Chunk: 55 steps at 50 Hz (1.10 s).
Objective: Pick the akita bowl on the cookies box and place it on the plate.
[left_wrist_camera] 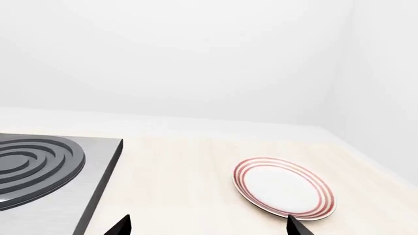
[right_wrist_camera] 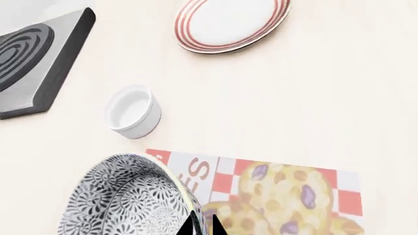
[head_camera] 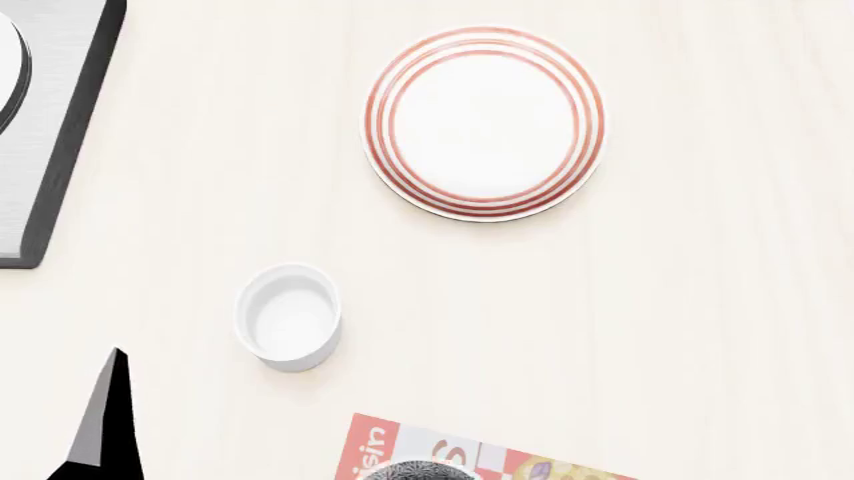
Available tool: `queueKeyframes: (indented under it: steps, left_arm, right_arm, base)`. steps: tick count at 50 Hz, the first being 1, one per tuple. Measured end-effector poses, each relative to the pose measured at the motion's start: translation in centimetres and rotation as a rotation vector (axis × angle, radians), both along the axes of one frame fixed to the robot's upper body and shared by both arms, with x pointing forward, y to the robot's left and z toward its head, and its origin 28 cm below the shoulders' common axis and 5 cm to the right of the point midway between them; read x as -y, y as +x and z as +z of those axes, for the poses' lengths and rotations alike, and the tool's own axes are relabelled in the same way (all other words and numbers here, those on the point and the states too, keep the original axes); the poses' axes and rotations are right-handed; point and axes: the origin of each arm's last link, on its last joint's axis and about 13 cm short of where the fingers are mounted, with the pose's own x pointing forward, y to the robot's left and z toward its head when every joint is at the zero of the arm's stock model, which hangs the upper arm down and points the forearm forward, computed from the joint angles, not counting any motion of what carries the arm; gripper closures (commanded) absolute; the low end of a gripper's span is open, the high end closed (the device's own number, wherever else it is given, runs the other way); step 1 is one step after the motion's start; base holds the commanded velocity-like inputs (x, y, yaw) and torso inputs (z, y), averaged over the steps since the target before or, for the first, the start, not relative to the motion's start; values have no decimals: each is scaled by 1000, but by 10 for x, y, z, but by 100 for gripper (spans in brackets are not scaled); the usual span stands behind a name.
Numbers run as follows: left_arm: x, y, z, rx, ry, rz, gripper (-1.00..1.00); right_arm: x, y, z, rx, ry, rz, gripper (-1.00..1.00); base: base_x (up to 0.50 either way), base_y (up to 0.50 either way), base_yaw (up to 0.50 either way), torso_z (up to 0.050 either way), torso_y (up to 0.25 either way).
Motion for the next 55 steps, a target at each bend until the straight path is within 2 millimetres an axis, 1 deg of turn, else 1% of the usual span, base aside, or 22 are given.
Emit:
queueKeyframes:
  steps: [14, 30, 40, 55]
  left_arm:
    - [-2, 0, 1, 1, -5, 4, -100]
    - [-2, 0, 1, 1, -8, 6, -100]
    - [-3, 1, 0, -3, -9, 8, -100]
    - [-3, 2, -1, -8, -11, 8, -100]
  right_arm:
    - [8, 20, 10, 60, 39, -60, 100]
    - [18, 52, 14, 86, 105, -133, 100]
    - [19, 82, 16, 85, 147, -156, 100]
    - [14, 141, 26, 67, 204, -165, 100]
  base:
    - [0, 0, 0, 0, 0]
    - [0, 0, 0, 0, 0]
    - [0, 0, 0, 0, 0]
    - [0, 0, 0, 0, 0]
